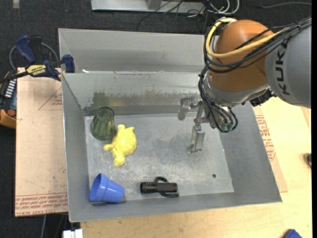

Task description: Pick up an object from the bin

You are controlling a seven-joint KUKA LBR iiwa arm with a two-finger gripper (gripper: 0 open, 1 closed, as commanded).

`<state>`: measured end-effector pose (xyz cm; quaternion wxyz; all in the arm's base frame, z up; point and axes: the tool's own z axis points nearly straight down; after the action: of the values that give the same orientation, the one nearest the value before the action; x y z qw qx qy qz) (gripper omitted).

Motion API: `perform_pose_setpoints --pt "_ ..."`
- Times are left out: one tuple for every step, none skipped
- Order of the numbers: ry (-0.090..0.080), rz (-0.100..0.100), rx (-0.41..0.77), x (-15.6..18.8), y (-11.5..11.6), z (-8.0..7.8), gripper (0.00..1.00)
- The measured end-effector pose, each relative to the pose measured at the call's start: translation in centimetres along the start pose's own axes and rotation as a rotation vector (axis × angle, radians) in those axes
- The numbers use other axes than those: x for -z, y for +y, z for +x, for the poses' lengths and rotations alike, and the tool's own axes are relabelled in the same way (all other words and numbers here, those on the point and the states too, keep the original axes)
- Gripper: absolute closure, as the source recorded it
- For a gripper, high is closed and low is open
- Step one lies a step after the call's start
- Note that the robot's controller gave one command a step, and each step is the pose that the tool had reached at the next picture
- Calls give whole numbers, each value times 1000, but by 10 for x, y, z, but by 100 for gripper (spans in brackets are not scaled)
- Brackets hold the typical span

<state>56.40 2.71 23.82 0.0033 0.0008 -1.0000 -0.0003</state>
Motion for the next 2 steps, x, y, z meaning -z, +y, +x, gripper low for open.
perform_pose_setpoints --pt "-8 0 -1 4 0 -1 0" --pt "-7 0 136 -92 21 42 0"
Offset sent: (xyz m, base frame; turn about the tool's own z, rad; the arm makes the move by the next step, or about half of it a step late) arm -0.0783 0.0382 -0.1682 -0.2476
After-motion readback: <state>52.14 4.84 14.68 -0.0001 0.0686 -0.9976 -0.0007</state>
